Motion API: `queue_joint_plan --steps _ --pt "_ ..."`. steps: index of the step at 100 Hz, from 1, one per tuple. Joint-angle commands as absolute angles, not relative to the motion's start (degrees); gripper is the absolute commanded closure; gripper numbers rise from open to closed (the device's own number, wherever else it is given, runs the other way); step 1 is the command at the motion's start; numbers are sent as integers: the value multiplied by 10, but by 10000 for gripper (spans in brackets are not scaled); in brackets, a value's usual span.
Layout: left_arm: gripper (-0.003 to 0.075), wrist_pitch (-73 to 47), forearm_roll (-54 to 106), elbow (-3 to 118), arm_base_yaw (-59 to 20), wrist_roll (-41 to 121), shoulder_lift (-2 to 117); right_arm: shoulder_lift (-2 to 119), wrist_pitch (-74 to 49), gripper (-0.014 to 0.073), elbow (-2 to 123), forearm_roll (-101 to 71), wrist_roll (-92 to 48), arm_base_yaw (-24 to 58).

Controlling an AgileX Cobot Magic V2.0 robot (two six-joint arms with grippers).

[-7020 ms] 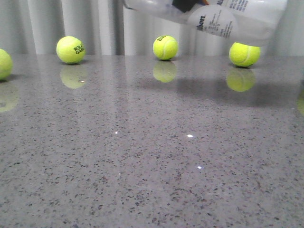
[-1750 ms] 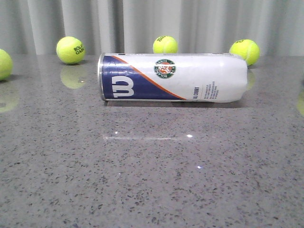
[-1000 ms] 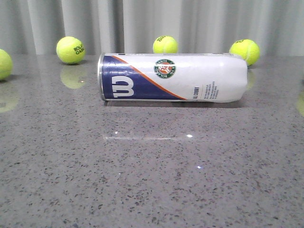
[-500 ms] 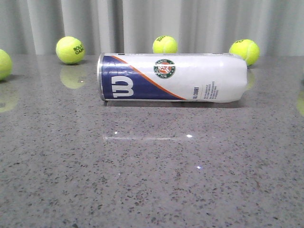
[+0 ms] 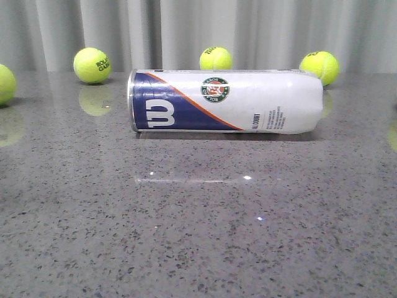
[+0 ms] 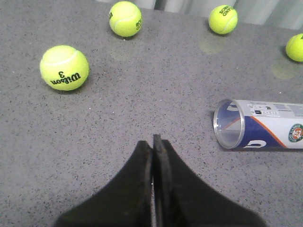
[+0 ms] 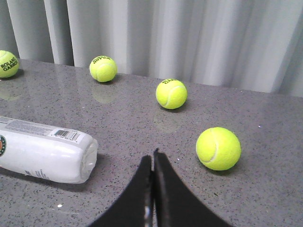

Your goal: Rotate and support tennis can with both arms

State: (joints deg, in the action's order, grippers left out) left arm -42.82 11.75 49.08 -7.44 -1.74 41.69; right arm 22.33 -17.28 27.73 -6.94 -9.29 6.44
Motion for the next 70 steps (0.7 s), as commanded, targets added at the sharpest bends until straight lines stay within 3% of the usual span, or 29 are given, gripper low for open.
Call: queue_joint_plan --steps 1,18,25,34,51,58,70 --pt "741 -399 126 519 -74 -16 452 226 -123 664 292 -73 -92 61" --pt "734 -397 127 519 -74 -9 492 226 -123 664 292 -73 -92 61" --pt "685 -397 128 519 -74 0 501 226 -123 664 292 -73 -92 61" --pt "540 -398 131 519 -74 8 510 226 -123 664 292 -73 -92 61" --pt "129 -397 136 518 -74 8 511 226 -123 664 292 -73 -92 61" --pt "59 -396 163 518 -74 8 511 226 -123 664 292 -73 -92 61" --pt "60 -395 241 518 -74 42 521 226 -123 664 292 -73 -92 61"
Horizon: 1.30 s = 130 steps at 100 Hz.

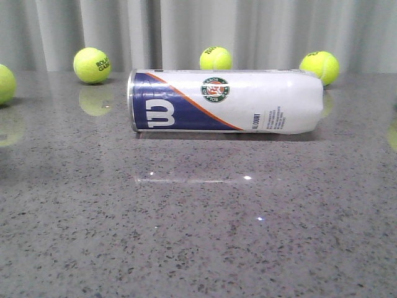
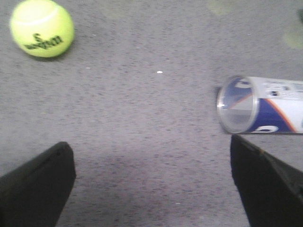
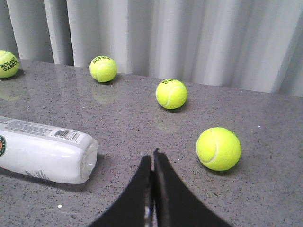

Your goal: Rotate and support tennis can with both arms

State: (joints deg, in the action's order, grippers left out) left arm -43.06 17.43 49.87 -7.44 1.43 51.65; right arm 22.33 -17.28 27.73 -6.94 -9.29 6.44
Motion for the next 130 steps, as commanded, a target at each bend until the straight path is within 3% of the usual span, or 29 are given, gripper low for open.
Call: queue_joint_plan --steps 1,25,58,81,130 --pt "61 -395 248 518 -74 47 523 226 -123 664 292 -73 -92 61" --pt "62 -403 475 518 -74 225 607 226 -123 664 292 -73 -92 61" --pt "62 -509 719 520 -74 455 762 226 -123 664 292 -73 -92 61" --pt "62 -599 783 557 -74 551 856 226 -123 664 292 -73 -92 61" --pt "62 -681 826 642 -74 552 968 226 -123 664 292 -73 -92 61"
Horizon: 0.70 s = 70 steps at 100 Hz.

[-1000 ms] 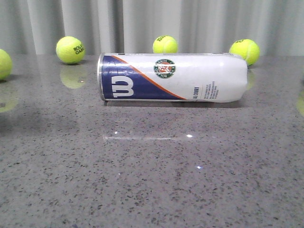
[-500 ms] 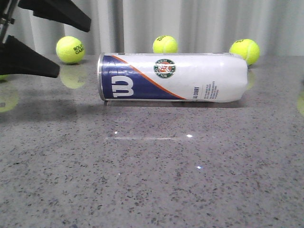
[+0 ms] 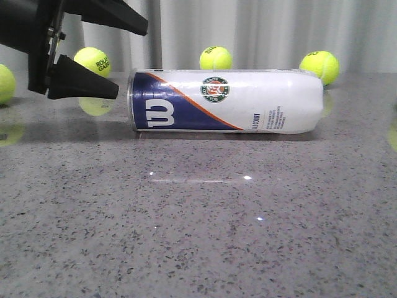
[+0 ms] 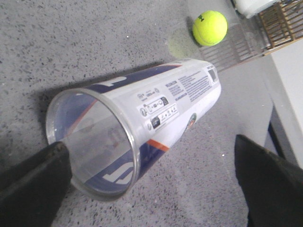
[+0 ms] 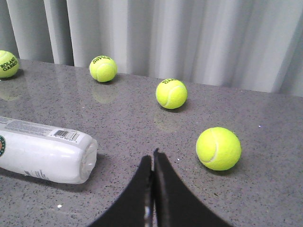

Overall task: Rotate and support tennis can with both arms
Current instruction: 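Move the left gripper to the can's open end and grasp it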

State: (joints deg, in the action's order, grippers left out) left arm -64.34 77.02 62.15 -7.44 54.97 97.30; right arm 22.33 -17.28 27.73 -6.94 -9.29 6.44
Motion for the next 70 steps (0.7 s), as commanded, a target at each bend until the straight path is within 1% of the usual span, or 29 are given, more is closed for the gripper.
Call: queue_joint_plan --steps 1,14,42,49,53,58,61,63,66,67,68,70 --pt "62 -684 828 642 -74 552 970 226 -123 664 292 -73 -92 61" --pt "62 -702 850 642 -80 563 993 226 -123 664 292 -73 -92 61" --pt "62 -710 897 643 -124 581 1030 226 -123 664 292 -73 -92 61" --pt "80 -706 902 643 -129 581 1035 226 -123 664 292 -73 -92 61" --pt "115 -705 907 643 -129 581 1034 226 -123 664 292 -73 -92 61" --pt "188 -704 911 643 -129 581 1035 226 -123 664 292 -73 -92 61" --pt "262 -704 913 643 -129 581 1035 226 -123 664 292 -73 -92 61" --pt "296 -704 916 643 -129 581 1035 226 -123 664 292 -73 -92 61" --pt "387 -704 918 643 -129 581 1035 226 -123 664 292 -73 -92 61" --pt "406 -704 918 643 -128 581 1035 226 -123 664 292 -73 -92 61" --pt "444 -704 919 643 -128 581 1035 226 -123 664 292 -73 -92 61" --pt "483 -704 919 643 -128 581 1035 226 -123 664 292 -73 -92 61"
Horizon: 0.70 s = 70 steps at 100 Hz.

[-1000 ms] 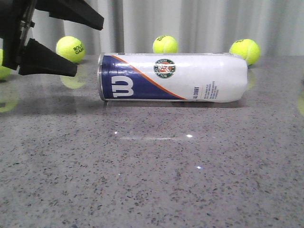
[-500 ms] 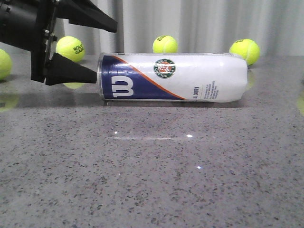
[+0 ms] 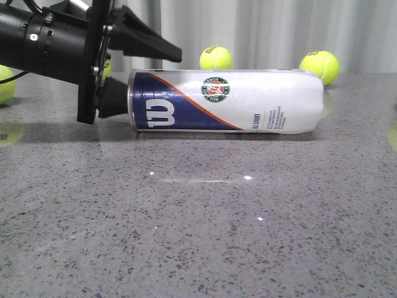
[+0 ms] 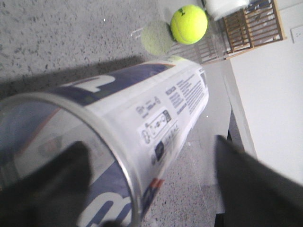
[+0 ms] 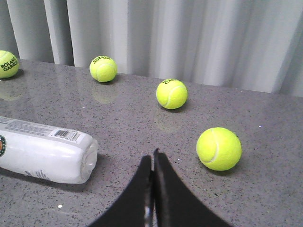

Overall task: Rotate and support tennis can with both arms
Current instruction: 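Move the left gripper to the can's open end and grasp it, then lift the can with the left gripper and stand it upright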

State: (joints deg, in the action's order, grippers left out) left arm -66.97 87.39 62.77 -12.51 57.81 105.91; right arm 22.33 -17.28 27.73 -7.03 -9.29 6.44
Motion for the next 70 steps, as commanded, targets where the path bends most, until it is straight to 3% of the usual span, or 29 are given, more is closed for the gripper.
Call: queue_joint_plan --steps 1,10,47,70 --pt "521 -704 919 643 -128 581 1035 226 -123 664 292 -73 -92 61" --pt "744 -704 919 643 -127 581 1035 226 -123 664 292 -73 -92 61" --pt "741 -733 884 687 -82 590 951 226 -124 664 292 -73 -92 61" --pt "741 -722 703 780 -57 493 836 226 -124 664 292 -73 -92 61"
